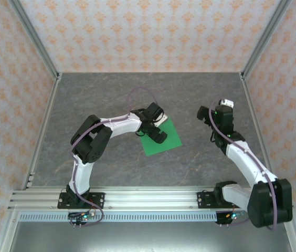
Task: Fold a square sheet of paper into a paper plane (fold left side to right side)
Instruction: Move the square sheet of paper to the center of the table.
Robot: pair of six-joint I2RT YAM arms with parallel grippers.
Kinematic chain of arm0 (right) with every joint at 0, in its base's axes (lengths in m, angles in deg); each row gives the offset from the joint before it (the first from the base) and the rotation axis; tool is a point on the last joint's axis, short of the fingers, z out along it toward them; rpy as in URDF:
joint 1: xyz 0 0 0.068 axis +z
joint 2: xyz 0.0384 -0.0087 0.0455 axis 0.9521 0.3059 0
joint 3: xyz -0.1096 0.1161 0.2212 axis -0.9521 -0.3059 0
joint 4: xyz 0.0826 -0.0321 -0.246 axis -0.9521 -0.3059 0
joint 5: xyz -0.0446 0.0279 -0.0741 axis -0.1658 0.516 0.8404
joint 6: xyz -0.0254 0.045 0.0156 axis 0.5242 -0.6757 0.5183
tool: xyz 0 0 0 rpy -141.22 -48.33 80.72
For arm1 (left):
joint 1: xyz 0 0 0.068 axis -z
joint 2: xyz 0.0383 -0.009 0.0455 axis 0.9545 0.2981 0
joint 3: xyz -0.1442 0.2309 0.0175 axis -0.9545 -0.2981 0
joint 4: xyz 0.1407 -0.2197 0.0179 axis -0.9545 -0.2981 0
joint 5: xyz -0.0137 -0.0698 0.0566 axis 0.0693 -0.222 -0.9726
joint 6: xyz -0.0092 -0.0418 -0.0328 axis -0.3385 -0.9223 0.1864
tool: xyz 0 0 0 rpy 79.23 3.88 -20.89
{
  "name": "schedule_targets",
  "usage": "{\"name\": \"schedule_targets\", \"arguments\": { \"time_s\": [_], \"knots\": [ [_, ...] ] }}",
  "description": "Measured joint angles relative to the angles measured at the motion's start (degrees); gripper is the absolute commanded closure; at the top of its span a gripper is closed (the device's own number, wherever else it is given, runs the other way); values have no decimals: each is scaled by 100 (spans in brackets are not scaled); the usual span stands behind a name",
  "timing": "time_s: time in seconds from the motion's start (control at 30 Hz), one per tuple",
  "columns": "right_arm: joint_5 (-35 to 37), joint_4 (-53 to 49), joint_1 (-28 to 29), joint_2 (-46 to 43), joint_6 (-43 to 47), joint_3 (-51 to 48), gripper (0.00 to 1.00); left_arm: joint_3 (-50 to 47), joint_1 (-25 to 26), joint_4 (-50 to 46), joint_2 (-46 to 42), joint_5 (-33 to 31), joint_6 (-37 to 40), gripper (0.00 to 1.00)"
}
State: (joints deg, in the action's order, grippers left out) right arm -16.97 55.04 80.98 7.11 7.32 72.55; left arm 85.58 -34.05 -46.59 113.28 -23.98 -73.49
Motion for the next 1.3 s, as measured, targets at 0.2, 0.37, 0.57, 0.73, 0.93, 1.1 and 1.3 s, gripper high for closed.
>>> {"name": "schedule_targets", "arguments": {
  "time_s": [0.2,0.37,0.57,0.73,0.93,1.1,1.3],
  "knots": [
    [-404,-494,426,1045,-291,896,1,-483,-48,50,-846,295,-310,1],
    [-756,-767,1012,2282,-498,1711,8,-1158,-166,470,-1923,623,-1189,2],
    [-1126,-859,1467,3617,-885,2535,11,-2031,-186,1141,-1976,1246,-2514,5],
    [-1213,-981,1698,4273,-1104,2942,11,-2221,-188,1276,-1670,1508,-3099,5],
    [-1211,-1193,1818,4535,-1215,3117,11,-2114,-188,1281,-1493,1563,-3314,5],
    [-1209,-1394,1845,4548,-1272,3117,12,-2020,-219,1276,-1366,1611,-3379,6],
    [-1178,-1609,1980,4564,-1287,3128,12,-1899,-245,1252,-1263,1685,-3429,6]
  ]
}}
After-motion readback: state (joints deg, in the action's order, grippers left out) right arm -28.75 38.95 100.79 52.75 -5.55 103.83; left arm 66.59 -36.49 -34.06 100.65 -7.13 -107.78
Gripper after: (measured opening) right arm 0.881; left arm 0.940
